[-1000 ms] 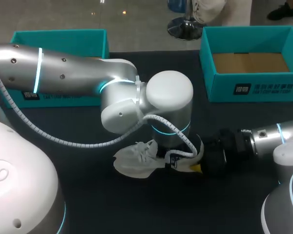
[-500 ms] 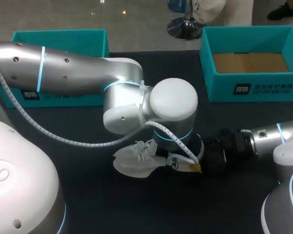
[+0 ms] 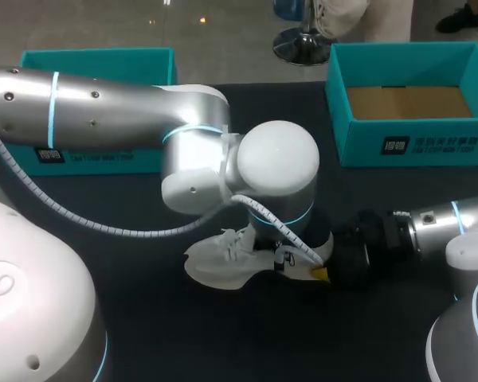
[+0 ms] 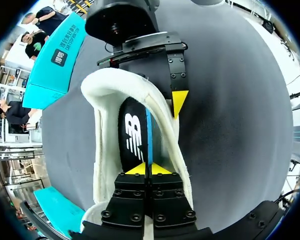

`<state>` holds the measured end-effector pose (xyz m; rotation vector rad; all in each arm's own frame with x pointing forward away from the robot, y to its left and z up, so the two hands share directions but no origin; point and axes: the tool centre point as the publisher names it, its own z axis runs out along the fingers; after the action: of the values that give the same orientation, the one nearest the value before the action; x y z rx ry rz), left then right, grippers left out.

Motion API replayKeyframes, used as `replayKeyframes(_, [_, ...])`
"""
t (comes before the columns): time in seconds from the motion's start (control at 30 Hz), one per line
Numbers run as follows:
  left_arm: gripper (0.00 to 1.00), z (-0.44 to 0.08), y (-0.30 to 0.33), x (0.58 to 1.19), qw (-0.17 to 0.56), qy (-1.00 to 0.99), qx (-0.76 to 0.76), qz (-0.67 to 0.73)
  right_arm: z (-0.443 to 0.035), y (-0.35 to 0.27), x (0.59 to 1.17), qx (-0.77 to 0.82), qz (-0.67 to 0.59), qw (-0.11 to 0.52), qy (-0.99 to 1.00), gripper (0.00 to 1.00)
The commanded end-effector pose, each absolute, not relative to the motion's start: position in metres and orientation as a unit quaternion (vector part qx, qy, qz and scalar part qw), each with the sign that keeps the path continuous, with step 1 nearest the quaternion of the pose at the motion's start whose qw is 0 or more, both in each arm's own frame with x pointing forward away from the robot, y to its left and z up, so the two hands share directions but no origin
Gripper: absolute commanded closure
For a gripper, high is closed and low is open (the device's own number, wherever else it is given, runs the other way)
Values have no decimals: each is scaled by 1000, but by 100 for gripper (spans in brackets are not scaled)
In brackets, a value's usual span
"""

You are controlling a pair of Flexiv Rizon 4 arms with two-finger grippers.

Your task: Take the shoe out of the shoebox, open the shoe tongue, remove and reinsert the insole, then place the shoe into the shoebox

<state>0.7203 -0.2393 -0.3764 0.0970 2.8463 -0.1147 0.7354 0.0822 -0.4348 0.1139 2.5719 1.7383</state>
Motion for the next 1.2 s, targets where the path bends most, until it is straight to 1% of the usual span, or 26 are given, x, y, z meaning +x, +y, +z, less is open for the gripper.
replayKeyframes(0.03, [100, -354, -226, 716, 153, 986, 34, -50, -439, 85, 736, 37, 558, 18, 829, 100])
replayKeyframes(0.37, [100, -331, -220, 710, 161, 985, 23, -63, -439, 85, 736, 37, 558, 18, 829, 100])
replayKeyframes(0.97, [100, -327, -238, 698, 156, 984, 29, -80, -439, 85, 736, 37, 558, 18, 829, 100])
replayKeyframes(1.2, [100, -324, -238, 693, 153, 980, 39, -118, -439, 85, 736, 37, 558, 18, 829, 100])
